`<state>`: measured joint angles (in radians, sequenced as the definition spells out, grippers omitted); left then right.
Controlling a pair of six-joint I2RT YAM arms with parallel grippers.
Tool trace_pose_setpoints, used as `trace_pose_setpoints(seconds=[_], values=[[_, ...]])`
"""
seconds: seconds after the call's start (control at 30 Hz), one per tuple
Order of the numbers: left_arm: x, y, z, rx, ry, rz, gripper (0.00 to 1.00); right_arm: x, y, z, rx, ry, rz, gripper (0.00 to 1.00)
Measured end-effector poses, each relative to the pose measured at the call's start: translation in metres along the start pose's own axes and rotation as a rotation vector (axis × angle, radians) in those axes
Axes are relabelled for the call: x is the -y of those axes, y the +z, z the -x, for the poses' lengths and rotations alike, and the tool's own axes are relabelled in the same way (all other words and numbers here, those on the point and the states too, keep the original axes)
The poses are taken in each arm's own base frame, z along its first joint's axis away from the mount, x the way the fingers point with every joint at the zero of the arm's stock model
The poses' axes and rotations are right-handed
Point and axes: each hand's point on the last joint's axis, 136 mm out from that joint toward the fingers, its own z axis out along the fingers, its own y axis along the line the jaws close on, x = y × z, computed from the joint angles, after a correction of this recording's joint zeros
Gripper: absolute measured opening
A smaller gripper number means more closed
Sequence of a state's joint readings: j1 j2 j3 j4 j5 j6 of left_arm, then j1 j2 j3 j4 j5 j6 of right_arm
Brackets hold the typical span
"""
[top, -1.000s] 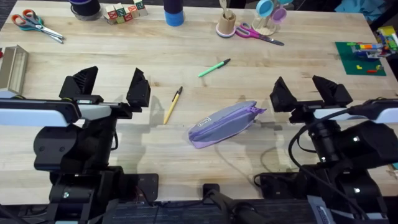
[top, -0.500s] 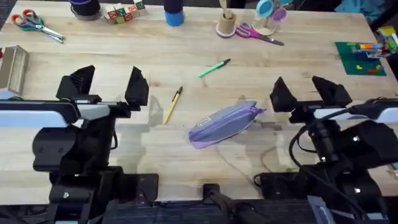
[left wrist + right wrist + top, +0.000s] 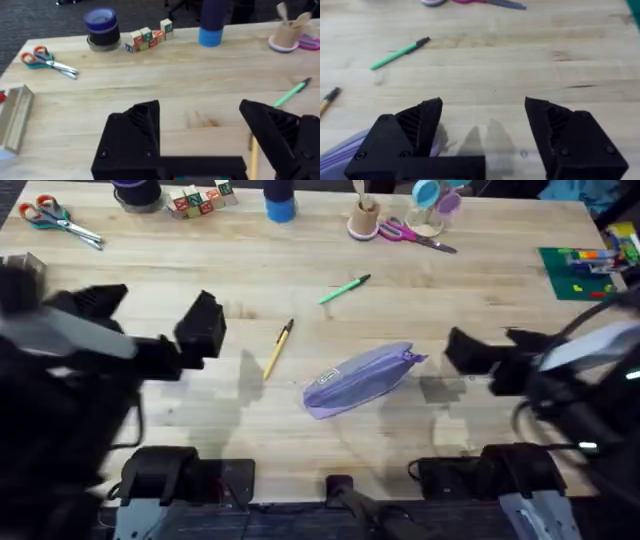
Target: Unzip the bag, pick up the pens from the table one at a time and place them inside, then zip the bag closed.
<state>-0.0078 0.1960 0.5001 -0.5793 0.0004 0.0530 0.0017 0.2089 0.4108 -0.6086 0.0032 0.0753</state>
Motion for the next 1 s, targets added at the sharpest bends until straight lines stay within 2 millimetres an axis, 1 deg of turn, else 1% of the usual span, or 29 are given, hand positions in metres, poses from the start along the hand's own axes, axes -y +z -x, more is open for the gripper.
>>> trace_pose_setpoints(seconds=[0.1,0.2,0.3,0.4,0.57,0.8,0.9,1.0], values=[[0.004,-0.016,0.017,-0.097,0.002,-0.031,0.993,-0.003,-0.024,0.024,-0.060,0.002,-0.004,0.996],[0.010,-0.025,0.031,-0.189,-0.002,-0.076,0.993,-0.005,-0.044,0.041,-0.154,0.005,-0.011,0.996],[0.019,-0.028,0.045,-0.254,-0.009,-0.139,0.993,-0.006,-0.058,0.047,-0.259,0.009,-0.017,0.996],[0.033,-0.029,0.051,-0.324,-0.006,-0.232,0.993,-0.007,-0.067,0.052,-0.346,0.012,-0.022,0.996],[0.055,-0.026,0.053,-0.394,0.029,-0.383,0.993,-0.008,-0.071,0.063,-0.399,0.013,-0.026,0.996],[0.065,-0.018,0.047,-0.436,0.043,-0.451,0.993,-0.008,-0.070,0.063,-0.418,0.014,-0.028,0.996],[0.066,-0.018,0.047,-0.435,0.046,-0.462,0.993,-0.008,-0.070,0.063,-0.418,0.014,-0.028,0.996],[0.073,-0.023,0.046,-0.435,0.059,-0.514,0.993,-0.008,-0.070,0.063,-0.418,0.013,-0.027,0.995]])
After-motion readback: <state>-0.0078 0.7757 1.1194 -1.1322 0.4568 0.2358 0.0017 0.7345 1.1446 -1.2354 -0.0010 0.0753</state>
